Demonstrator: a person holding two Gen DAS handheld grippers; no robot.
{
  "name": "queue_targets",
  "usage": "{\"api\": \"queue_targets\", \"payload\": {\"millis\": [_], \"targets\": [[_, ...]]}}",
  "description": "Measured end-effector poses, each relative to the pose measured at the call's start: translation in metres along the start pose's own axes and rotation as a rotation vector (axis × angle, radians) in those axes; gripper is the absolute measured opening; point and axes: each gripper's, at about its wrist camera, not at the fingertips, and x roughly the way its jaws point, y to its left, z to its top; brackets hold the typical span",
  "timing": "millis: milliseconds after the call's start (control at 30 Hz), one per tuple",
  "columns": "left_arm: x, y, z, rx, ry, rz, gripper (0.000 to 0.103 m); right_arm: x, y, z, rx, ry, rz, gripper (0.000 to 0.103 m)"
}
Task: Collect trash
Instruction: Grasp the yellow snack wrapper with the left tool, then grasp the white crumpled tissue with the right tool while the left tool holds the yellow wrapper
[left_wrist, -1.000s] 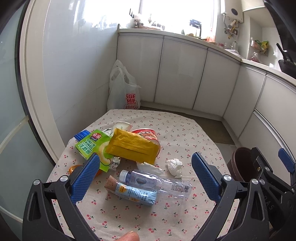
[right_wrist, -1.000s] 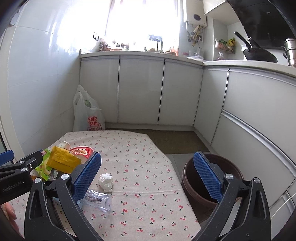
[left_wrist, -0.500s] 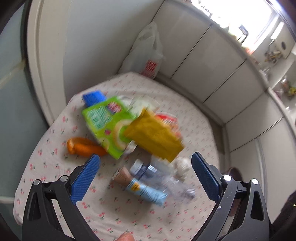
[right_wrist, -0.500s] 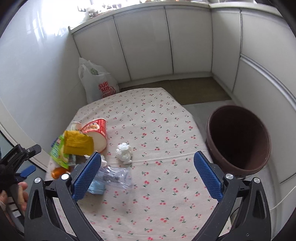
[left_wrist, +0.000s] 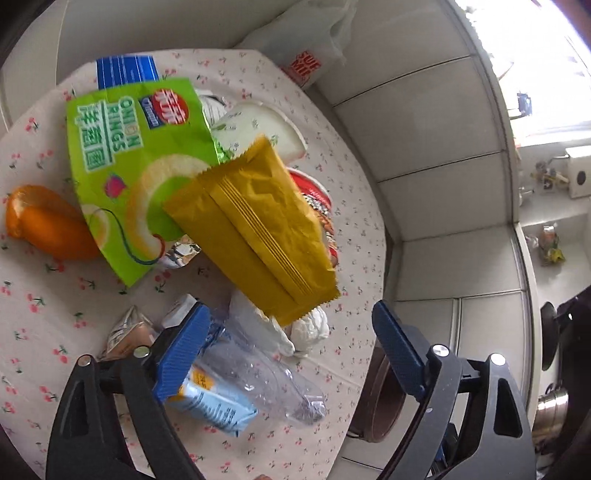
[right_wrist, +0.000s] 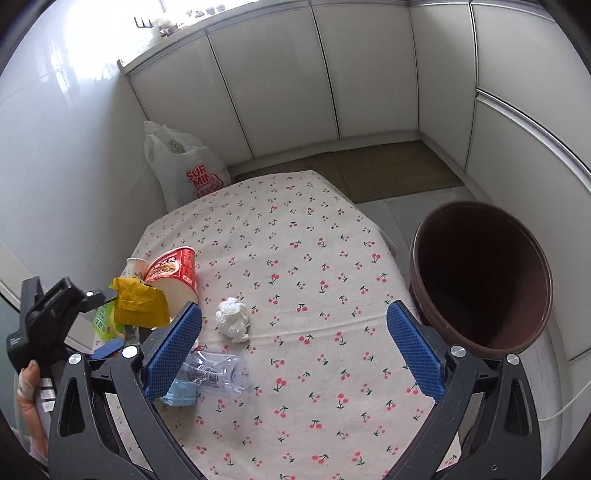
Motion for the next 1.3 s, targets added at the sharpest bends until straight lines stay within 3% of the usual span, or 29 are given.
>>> {"api": "queue_targets", "payload": {"millis": [233, 333, 400, 433, 567, 700, 1000, 1167, 1300], "targets": [[0.02, 0.019, 0.012, -0.127, -0.056, 0.006, 0.069, 0.012, -0.015, 0.0, 0.031, 0.04, 0.004, 0.096], [0.017, 0.018, 0.018, -0.168, -0.072, -0.084, 0.067, 0.015, -0.016, 0.001, 0.033, 0.041, 0.003, 0.096], [0.019, 0.02, 0.017, -0.156, -0.071, -0.059, 0.057, 0.018, -0.016, 0.001, 0.035, 0.048, 0.004, 0.096], [0.022, 0.023, 0.018, -0.153, -0.055, -0.057, 0.047, 0.02, -0.015, 0.001, 0.037, 0.05, 0.011, 0.096], [0.025, 0.036, 0.02, -0.158, -0.013, -0.1, 0.023, 0.028, -0.009, 0.001, 0.025, 0.065, 0.041, 0.096], [0.02, 0.038, 0.02, -0.13, -0.015, -0.112, 0.014, 0.039, 0.001, -0.001, -0.004, 0.091, 0.058, 0.096], [-0.01, 0.017, 0.01, -0.022, -0.08, -0.102, 0.004, 0.057, 0.015, -0.001, -0.026, 0.128, 0.1, 0.096], [-0.056, -0.013, -0.004, 0.181, -0.185, -0.052, 0.003, 0.077, 0.047, 0.001, -0.14, 0.169, 0.18, 0.096], [-0.099, -0.038, -0.019, 0.341, -0.301, -0.035, 0.003, 0.102, 0.081, -0.003, -0.205, 0.257, 0.251, 0.096]]}}
